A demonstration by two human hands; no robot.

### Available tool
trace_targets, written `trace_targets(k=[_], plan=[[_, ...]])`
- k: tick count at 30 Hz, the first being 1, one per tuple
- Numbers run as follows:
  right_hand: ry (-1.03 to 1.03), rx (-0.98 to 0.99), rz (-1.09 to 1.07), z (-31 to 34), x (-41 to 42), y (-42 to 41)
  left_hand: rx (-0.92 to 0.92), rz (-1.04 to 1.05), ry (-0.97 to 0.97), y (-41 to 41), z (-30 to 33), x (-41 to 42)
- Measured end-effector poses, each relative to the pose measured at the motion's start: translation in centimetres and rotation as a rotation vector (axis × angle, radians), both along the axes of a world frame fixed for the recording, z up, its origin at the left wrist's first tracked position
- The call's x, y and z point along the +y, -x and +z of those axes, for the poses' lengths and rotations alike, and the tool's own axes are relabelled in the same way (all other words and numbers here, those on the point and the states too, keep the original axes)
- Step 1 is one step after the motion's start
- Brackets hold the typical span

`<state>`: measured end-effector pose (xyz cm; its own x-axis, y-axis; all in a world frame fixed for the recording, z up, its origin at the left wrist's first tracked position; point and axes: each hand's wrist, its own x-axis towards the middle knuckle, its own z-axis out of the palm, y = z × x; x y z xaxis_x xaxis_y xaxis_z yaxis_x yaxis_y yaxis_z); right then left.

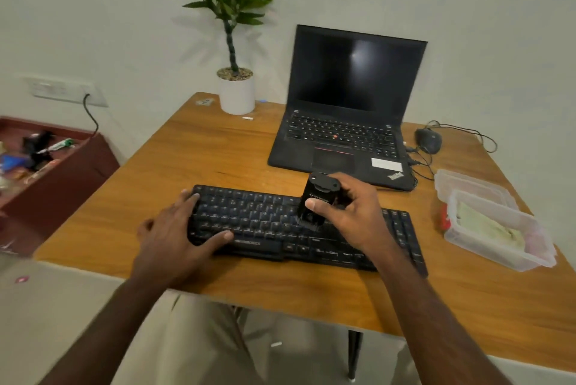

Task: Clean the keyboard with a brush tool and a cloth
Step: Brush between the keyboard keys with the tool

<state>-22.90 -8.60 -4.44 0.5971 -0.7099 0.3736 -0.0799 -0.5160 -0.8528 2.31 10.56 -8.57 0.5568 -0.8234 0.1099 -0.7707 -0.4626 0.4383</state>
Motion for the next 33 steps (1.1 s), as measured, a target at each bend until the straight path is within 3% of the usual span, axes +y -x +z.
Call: trace_targets(k=[9,14,22,30,33], plan=[[-0.014,0.039,0.187,0.5,3.1,-7.5,0.022,-0.081,0.174,-2.6,-1.1,2.0],[-0.011,0.034,0.246,0.6,4.0,-11.0,0.010,-0.170,0.034,-4.2,-0.9,1.8],[0.064,0.079,0.348,0.4,6.6,-17.7,0.113,-0.144,0.024,-4.7,-0.9,1.6],[0.031,0.300,0.360,1.3,3.8,-16.4,0.103,-0.136,-0.025,-4.3,-0.4,1.6],[0.017,0.223,0.334,2.0,4.0,-16.7,0.102,-0.146,-0.034,-4.3,-0.4,1.5]])
